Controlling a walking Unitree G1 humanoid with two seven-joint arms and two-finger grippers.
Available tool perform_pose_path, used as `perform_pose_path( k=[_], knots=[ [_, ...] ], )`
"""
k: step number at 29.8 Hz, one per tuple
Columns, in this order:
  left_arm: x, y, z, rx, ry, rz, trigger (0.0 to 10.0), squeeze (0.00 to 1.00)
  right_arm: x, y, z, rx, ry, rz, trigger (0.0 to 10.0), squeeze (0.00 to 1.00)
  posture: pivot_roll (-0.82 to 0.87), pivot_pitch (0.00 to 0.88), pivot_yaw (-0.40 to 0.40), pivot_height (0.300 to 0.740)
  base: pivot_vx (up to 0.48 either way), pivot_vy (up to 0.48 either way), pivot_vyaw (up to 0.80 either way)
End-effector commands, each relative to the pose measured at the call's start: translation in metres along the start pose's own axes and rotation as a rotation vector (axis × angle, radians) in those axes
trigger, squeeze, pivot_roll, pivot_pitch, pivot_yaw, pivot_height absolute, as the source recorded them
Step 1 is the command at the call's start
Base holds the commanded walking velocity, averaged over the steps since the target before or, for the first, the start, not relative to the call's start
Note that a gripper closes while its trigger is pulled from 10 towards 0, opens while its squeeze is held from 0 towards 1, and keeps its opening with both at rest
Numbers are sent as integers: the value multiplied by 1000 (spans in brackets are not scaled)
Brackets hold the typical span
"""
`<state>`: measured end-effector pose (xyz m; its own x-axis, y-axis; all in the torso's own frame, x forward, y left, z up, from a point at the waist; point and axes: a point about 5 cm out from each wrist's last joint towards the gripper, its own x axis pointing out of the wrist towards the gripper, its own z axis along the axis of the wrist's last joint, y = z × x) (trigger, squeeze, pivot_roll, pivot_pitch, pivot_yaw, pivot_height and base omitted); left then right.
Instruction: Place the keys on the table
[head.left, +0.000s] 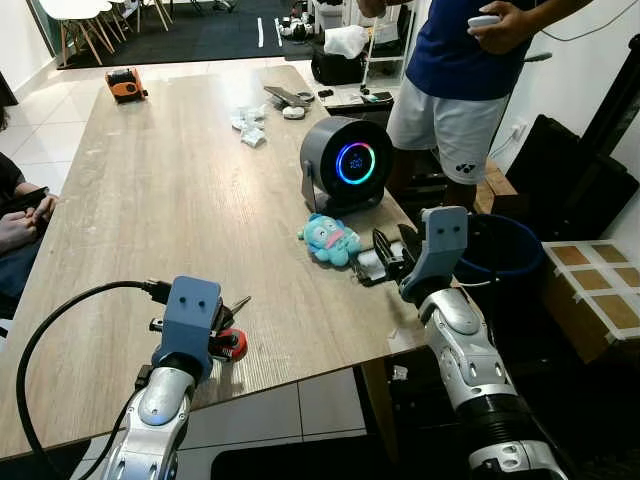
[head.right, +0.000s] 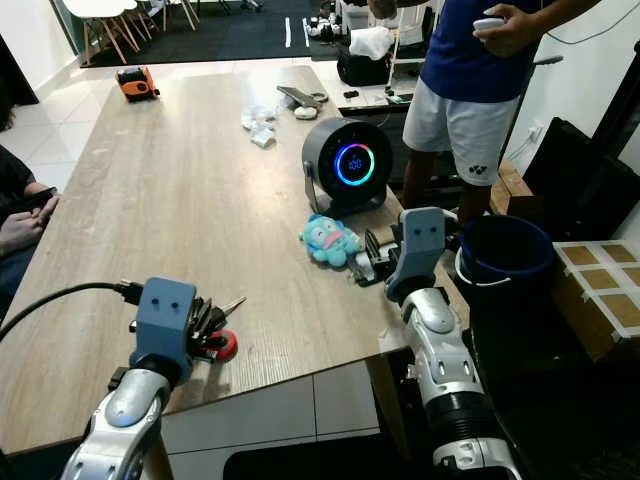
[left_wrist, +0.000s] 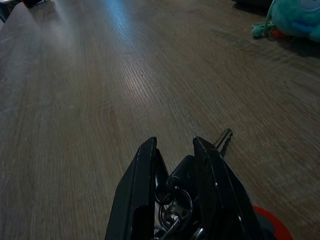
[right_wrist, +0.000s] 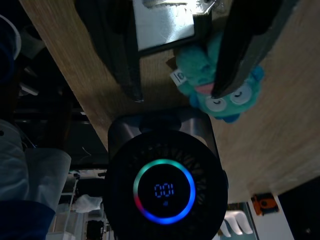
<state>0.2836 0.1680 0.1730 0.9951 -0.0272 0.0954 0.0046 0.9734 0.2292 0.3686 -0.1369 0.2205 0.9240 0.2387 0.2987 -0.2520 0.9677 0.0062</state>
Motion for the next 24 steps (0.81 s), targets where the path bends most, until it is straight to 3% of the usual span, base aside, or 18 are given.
perform_pose_path(
  k=[1,9,14,18,24],
  knots=[
    [-1,-1,-4,8,22,3,10000,0,0,0,7,31,-47,-9,10000,0,88,245,37,740,0,0,0],
    [4,-3,-2,-2,13,11,10000,0,1,-1,12,22,-34,-3,10000,0,77,221,28,740,0,0,0],
    [6,-3,-2,-4,10,20,10000,0,-8,4,10,4,-5,40,10000,0,72,209,31,740,0,0,0],
    [4,4,-9,-7,34,62,10000,0,-27,0,24,-135,-108,24,10000,0,67,199,42,740,0,0,0],
    [2,6,-15,24,52,54,10000,0,-40,-6,28,-181,-140,-21,10000,0,50,177,54,740,0,0,0]
  ],
)
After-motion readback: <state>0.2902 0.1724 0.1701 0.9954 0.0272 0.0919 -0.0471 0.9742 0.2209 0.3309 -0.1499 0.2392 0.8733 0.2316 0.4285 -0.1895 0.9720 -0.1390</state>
